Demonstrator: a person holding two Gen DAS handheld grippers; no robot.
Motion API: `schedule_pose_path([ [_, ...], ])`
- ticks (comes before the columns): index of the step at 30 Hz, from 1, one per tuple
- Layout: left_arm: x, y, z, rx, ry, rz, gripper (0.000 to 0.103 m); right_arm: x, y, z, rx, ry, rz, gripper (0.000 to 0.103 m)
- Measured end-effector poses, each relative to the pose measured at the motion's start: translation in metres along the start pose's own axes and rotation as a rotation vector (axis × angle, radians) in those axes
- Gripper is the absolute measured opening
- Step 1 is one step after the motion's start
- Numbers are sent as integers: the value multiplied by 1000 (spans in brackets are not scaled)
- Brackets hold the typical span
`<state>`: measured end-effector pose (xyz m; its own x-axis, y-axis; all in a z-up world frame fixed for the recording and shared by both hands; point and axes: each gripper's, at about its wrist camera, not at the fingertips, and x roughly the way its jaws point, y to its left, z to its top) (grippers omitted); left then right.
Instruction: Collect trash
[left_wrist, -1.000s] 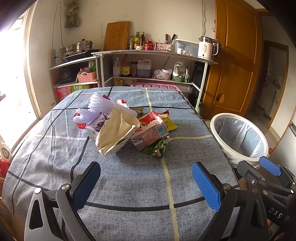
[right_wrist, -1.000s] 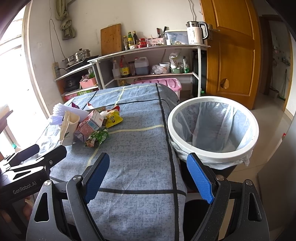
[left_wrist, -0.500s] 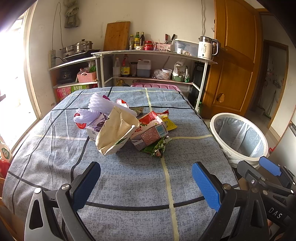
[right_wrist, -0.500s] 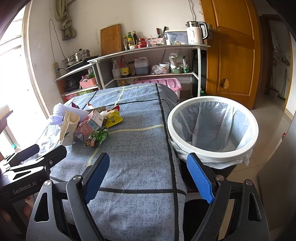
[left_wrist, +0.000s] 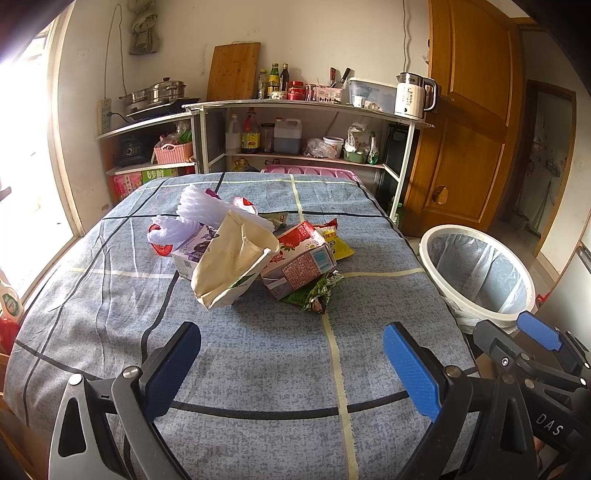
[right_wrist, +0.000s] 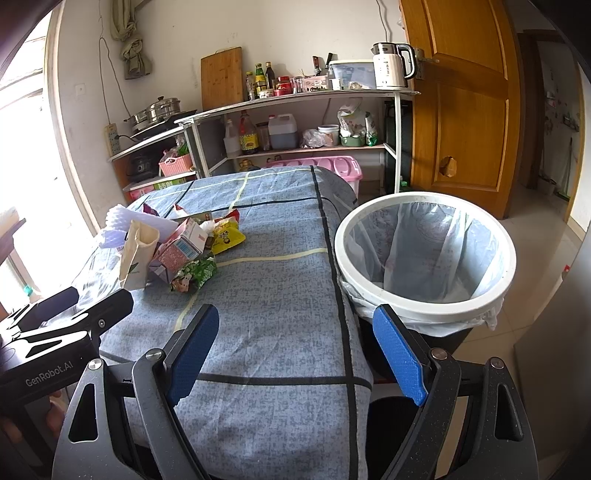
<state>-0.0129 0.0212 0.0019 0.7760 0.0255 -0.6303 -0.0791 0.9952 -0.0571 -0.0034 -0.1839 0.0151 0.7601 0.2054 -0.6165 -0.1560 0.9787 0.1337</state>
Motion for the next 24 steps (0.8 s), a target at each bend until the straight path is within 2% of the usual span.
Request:
schedule_pose_path([
  [24,7,11,-1,-6,22,9,100,11,2,1,-5,24,-9,86],
])
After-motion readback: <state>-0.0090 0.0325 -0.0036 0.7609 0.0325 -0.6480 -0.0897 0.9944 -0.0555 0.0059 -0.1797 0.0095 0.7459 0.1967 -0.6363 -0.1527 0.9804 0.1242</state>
